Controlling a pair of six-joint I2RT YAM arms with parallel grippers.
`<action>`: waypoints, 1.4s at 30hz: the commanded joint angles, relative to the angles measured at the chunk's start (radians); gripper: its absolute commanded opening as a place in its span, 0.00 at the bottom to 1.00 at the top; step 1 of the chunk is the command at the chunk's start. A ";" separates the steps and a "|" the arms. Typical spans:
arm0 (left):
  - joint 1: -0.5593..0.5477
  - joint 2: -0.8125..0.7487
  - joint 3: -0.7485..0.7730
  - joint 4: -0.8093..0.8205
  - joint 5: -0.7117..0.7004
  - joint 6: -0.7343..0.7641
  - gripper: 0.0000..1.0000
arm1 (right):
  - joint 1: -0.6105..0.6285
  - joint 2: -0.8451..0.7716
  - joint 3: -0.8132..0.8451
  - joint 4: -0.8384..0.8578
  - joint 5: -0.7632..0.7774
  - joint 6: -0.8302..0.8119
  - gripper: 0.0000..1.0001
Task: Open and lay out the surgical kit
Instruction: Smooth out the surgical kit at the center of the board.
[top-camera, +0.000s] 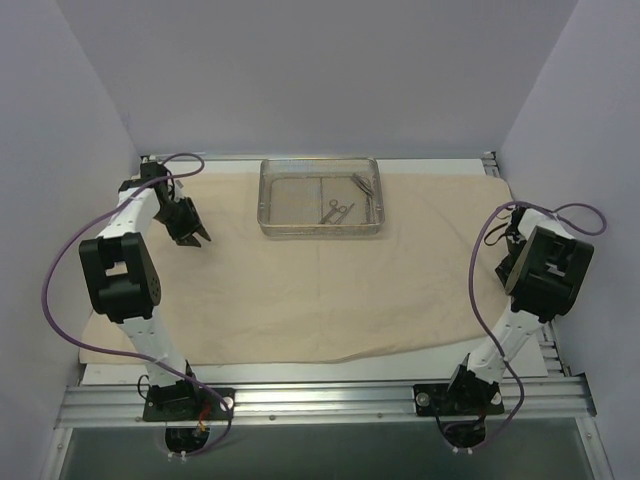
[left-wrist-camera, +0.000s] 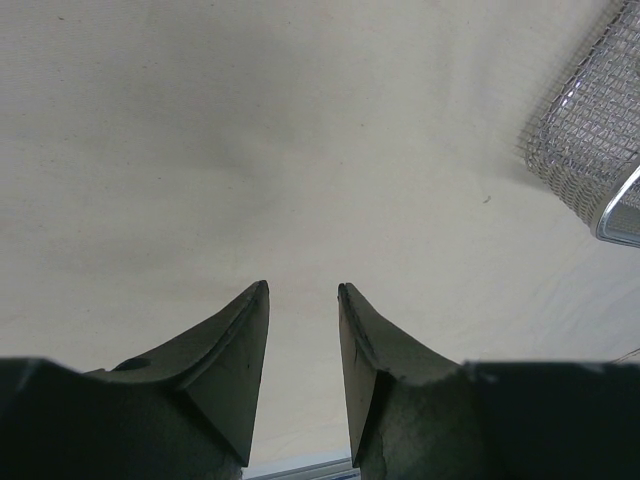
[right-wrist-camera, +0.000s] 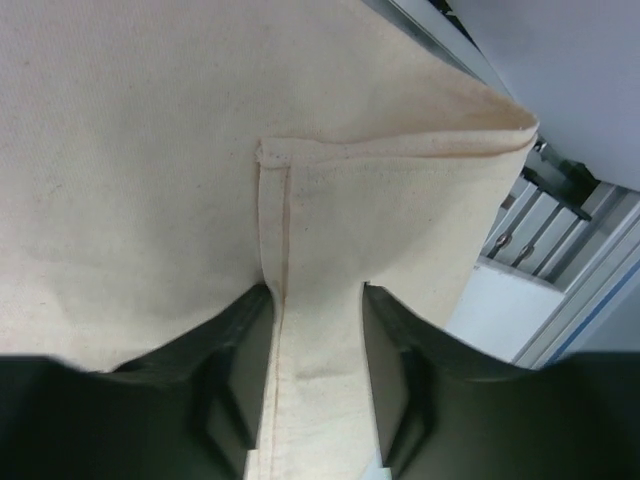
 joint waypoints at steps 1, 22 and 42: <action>0.008 0.011 0.030 0.020 0.017 0.011 0.43 | -0.033 0.004 -0.031 -0.026 0.054 0.002 0.35; 0.008 -0.029 0.007 0.034 0.037 0.012 0.43 | -0.139 -0.396 -0.117 -0.099 -0.082 -0.110 0.10; 0.005 -0.231 -0.097 0.068 0.049 0.015 0.47 | -0.019 -0.658 -0.039 -0.211 -0.391 -0.093 0.39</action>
